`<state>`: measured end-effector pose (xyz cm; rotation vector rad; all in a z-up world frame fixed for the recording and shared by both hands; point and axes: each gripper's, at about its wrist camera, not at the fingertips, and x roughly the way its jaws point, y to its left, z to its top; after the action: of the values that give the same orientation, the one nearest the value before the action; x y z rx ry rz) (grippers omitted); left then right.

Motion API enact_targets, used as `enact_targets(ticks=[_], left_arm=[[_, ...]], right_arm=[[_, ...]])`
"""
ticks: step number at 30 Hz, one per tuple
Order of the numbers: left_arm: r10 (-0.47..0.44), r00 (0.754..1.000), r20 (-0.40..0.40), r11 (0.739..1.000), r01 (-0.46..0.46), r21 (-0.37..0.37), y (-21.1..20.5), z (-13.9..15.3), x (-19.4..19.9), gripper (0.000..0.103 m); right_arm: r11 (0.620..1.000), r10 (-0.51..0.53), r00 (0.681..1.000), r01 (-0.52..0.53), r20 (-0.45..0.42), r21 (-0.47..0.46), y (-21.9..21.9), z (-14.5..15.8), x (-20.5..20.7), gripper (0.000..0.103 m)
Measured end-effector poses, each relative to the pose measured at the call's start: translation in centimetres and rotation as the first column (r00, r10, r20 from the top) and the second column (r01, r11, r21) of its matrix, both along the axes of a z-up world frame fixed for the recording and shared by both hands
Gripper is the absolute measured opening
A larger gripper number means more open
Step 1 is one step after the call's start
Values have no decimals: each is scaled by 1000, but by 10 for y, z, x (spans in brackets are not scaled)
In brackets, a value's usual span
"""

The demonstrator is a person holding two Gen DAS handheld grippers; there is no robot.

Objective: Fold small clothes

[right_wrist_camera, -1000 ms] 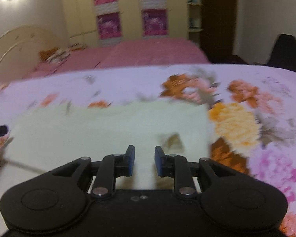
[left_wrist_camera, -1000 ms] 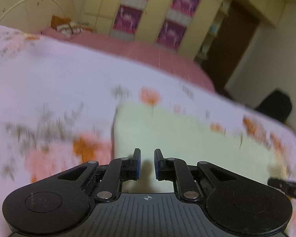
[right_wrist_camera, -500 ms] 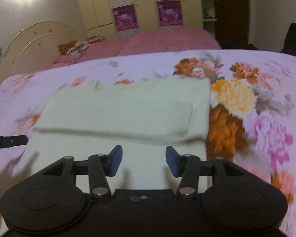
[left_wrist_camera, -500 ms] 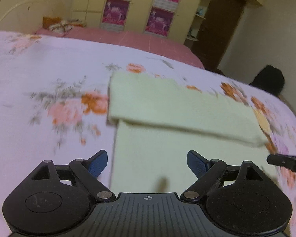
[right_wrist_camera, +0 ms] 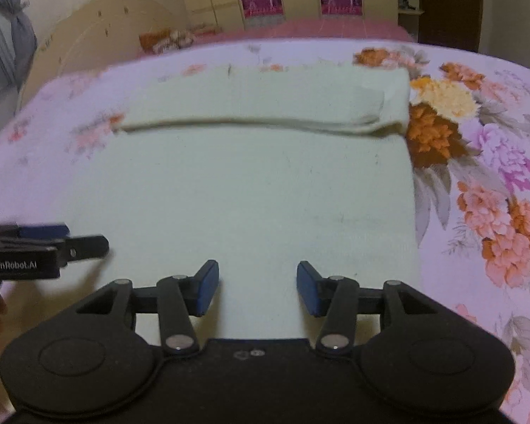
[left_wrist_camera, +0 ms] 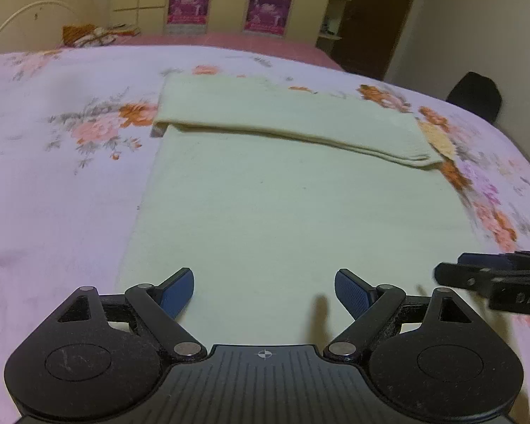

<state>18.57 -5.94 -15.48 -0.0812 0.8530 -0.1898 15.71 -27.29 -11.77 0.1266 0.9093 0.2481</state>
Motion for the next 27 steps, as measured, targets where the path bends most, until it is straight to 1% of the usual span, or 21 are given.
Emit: enact_targets(ticks=[2, 3, 4, 5, 6, 7, 8, 9, 10, 11, 13, 14, 16, 18, 20, 22, 23, 25, 27], left_arm=[[-22, 999, -24, 1000, 22, 5, -4, -6, -6, 86], [-34, 998, -46, 999, 35, 18, -7, -14, -8, 86], [-53, 998, -25, 997, 54, 47, -9, -19, -10, 87], [-90, 996, 5, 991, 89, 102, -14, -22, -16, 87], [-114, 993, 14, 985, 111, 132, -17, -23, -19, 87], [-123, 992, 17, 983, 120, 141, -18, -23, -22, 93], [-122, 992, 9, 984, 120, 129, -16, -22, -24, 96], [-115, 993, 2, 986, 114, 121, -14, -23, -25, 100], [-103, 995, 5, 986, 101, 132, -13, -24, -26, 100], [-101, 995, 15, 985, 97, 141, -13, -25, -29, 100], [-94, 995, 35, 989, 90, 122, -9, -25, -32, 101], [-89, 995, 39, 990, 84, 117, -8, -25, -33, 101], [-79, 996, 42, 988, 73, 133, -8, -26, -34, 103], [-72, 997, 27, 987, 67, 144, -8, -25, -34, 103], [-57, 998, -4, 989, 57, 139, -8, -23, -34, 103], [-42, 999, -35, 989, 46, 141, -8, -21, -35, 103], [-48, 998, -47, 988, 54, 142, -8, -21, -37, 103], [-89, 994, -67, 984, 98, 146, -8, -20, -41, 103], [-91, 993, -77, 984, 102, 149, -7, -18, -47, 103]], right_arm=[[1000, 4, 1000, -4, 1, -17, 5, 0, -9, 59], [1000, 11, 1000, -11, -6, -21, 8, -3, -13, 60], [999, 16, 1000, -17, -18, -35, 12, -7, -18, 60], [998, 16, 999, -18, -29, -67, 18, -15, -23, 63], [994, 18, 1000, -20, -15, -104, 22, -19, -27, 63], [989, 24, 1000, -22, 12, -148, 28, -21, -33, 67], [984, 16, 1000, -13, 14, -178, 34, -22, -37, 76], [983, -2, 1000, 4, 7, -186, 36, -22, -39, 85], [984, -16, 1000, 12, -19, -175, 39, -25, -39, 102], [983, -23, 999, 19, -24, -181, 43, -28, -41, 103], [978, -29, 1000, 27, -5, -208, 49, -29, -45, 103], [979, -41, 999, 40, -4, -201, 49, -29, -46, 102], [981, -72, 997, 71, 1, -183, 48, -29, -50, 102], [976, -76, 997, 72, -16, -205, 51, -28, -50, 102], [975, -76, 996, 67, -37, -214, 53, -26, -50, 102], [974, -104, 994, 95, -35, -206, 53, -24, -56, 102], [973, -125, 992, 118, -26, -197, 53, -24, -61, 102], [974, -150, 988, 144, -26, -173, 52, -23, -72, 102], [978, -134, 990, 127, -33, -166, 54, -20, -80, 102]])
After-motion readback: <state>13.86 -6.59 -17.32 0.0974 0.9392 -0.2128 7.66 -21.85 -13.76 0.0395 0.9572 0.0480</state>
